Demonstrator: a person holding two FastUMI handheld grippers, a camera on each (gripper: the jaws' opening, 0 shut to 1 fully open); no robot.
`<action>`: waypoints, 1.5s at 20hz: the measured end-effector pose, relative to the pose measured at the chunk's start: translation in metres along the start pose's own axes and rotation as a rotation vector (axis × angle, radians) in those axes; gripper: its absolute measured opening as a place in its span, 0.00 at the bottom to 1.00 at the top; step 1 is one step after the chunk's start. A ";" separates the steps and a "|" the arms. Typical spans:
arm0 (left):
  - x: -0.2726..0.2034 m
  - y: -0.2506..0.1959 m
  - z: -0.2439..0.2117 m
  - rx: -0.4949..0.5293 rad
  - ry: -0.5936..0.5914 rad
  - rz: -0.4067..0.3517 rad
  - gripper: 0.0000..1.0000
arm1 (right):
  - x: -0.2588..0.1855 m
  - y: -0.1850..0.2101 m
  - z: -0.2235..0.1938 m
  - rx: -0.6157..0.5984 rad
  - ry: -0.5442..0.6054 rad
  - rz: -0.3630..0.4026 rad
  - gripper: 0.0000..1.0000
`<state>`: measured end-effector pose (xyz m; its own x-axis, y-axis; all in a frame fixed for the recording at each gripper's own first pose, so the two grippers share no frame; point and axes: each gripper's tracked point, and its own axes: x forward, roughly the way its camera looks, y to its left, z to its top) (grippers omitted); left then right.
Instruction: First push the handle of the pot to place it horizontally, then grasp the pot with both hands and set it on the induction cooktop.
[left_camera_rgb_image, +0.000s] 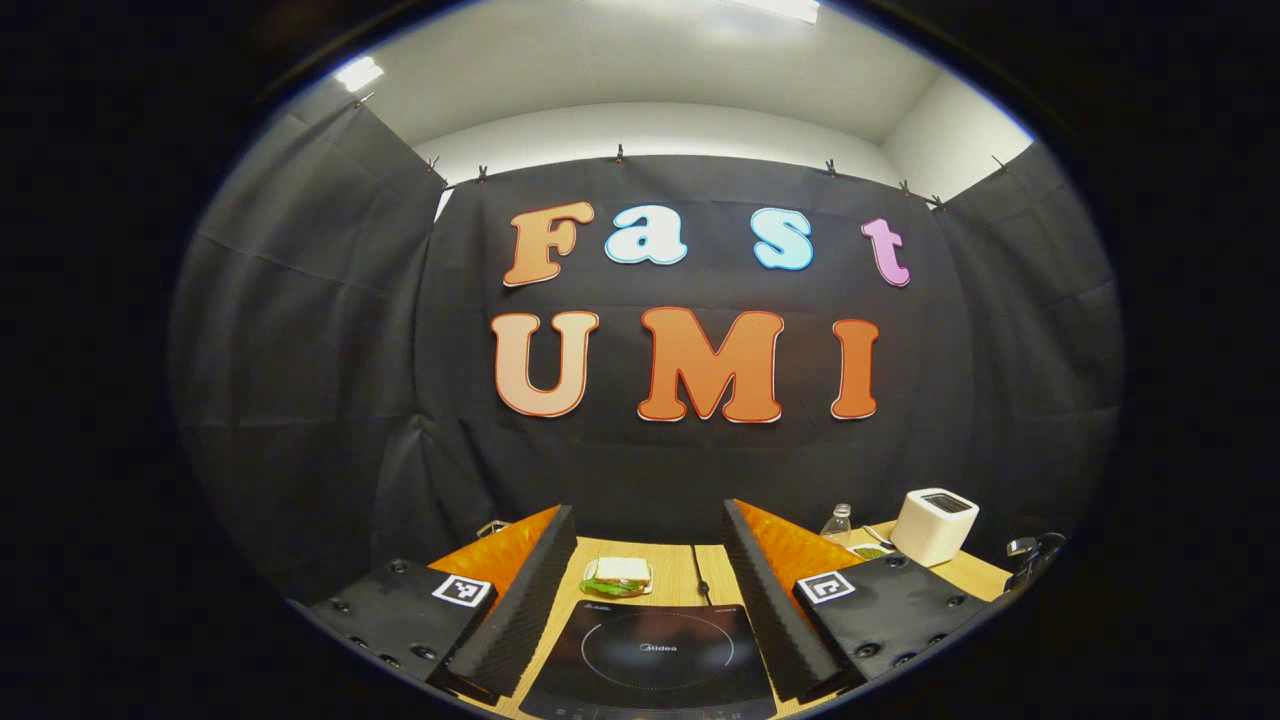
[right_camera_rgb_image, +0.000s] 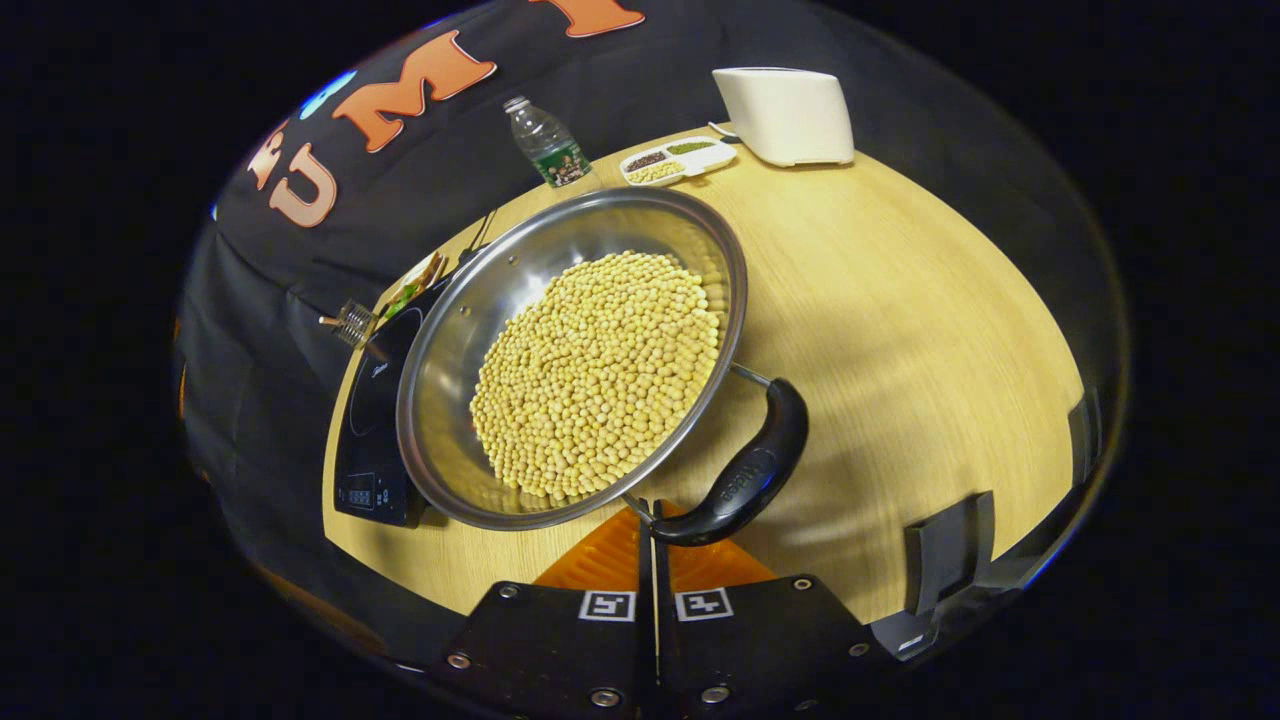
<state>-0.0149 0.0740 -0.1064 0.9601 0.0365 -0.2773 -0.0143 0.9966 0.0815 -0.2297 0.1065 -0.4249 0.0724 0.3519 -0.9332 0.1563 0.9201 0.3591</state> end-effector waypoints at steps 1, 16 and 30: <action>-0.001 0.001 0.000 0.000 0.000 0.004 0.95 | 0.000 -0.006 0.004 -0.004 -0.009 -0.019 0.01; -0.003 0.033 -0.024 -0.006 0.067 0.049 0.99 | 0.009 -0.050 0.064 0.076 -0.082 -0.135 0.01; 0.029 -0.014 -0.077 -0.032 0.172 -0.017 0.99 | 0.027 -0.082 0.126 0.153 -0.126 -0.164 0.03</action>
<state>-0.0082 0.0665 -0.1894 0.8985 0.0294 -0.4380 -0.0102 0.9989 0.0462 -0.1161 0.0186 -0.4779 0.1540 0.1671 -0.9738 0.3226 0.9231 0.2094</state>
